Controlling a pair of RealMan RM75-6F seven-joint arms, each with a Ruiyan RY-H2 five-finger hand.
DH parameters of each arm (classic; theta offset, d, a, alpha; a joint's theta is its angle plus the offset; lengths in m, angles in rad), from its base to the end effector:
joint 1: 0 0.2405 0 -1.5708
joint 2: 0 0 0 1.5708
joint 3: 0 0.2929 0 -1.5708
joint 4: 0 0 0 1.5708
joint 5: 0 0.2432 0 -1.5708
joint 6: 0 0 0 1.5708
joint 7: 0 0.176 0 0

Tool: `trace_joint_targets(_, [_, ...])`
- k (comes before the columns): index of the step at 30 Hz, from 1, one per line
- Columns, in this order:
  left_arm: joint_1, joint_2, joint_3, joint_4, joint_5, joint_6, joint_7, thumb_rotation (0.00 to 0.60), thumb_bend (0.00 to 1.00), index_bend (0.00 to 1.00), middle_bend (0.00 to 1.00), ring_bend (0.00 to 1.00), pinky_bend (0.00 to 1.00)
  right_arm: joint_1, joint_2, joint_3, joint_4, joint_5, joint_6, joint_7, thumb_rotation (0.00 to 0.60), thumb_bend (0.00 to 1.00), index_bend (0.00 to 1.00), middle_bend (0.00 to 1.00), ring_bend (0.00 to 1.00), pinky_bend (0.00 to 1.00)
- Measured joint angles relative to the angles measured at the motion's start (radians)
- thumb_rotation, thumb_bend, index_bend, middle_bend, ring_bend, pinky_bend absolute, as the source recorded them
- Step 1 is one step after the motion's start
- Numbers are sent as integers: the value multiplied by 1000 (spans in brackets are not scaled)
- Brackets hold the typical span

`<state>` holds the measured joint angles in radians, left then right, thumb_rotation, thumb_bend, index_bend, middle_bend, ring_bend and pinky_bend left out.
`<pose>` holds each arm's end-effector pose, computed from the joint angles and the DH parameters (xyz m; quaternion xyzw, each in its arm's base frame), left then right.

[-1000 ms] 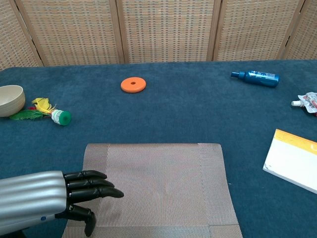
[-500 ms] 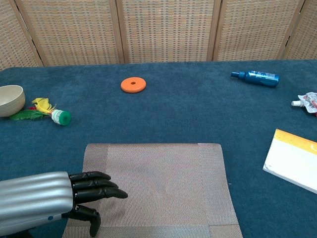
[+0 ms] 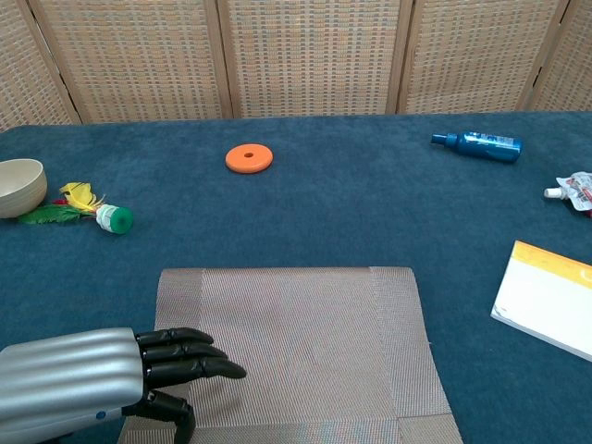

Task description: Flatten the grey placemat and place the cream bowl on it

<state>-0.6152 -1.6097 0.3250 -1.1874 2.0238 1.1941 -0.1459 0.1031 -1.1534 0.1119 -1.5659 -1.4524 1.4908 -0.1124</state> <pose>-0.2450 0.2218 -0.1155 -0.9012 -0.2242 -0.3531 0.1139 -0.3607 -0.2402 0.1523 0.5890 -0.3386 0.3705 0.6334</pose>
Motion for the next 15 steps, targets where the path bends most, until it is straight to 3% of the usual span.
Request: trace_joint_targets(15, [-4, -11, 4, 6, -16, 3, -6, 600, 526, 415, 0, 0, 0, 1, 2, -2, -2, 0, -4, 3, 600, 0, 52, 0, 0, 0])
